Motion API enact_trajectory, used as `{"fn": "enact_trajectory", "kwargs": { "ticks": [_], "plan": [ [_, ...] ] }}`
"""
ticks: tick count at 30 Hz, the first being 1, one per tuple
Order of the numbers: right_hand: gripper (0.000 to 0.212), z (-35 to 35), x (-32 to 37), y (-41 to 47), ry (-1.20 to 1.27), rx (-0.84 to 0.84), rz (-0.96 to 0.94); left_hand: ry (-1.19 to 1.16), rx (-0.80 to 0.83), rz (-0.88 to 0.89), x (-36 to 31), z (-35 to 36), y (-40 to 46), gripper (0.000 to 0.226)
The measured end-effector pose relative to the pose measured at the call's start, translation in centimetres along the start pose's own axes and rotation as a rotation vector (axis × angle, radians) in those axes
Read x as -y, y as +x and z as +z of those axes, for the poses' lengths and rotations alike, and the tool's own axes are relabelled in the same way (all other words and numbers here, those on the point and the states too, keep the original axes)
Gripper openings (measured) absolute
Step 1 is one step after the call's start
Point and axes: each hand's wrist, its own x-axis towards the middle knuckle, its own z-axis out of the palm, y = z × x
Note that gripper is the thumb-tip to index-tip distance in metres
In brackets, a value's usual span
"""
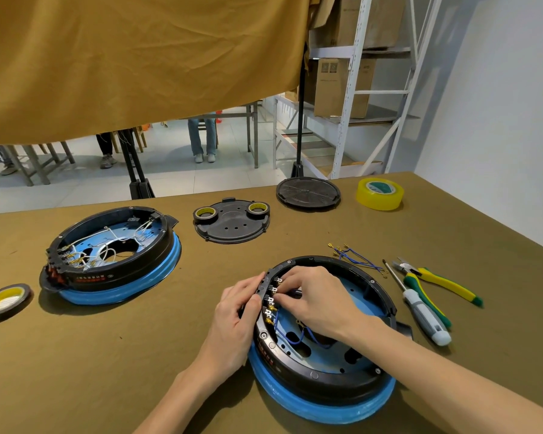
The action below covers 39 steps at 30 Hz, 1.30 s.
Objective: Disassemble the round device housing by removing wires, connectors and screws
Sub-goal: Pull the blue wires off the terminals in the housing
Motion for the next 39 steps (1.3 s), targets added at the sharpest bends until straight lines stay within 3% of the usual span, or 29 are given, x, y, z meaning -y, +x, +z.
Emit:
{"fn": "enact_trajectory", "kwargs": {
  "ticks": [24, 32, 39],
  "plan": [
    [0.021, 0.5, 0.5, 0.1, -0.054, -0.023, 0.058, 0.011, 0.016, -0.009, 0.1, -0.1, 0.1, 0.041],
    [0.015, -0.8, -0.3, 0.8, 0.140, 0.125, 0.055, 0.025, 0.018, 0.004, 0.4, -0.1, 0.2, 0.052],
    [0.017, 1.0, 1.3, -0.9, -0.086, -0.099, 0.096, 0.027, 0.017, 0.012, 0.3, -0.1, 0.2, 0.041]
  ]
}}
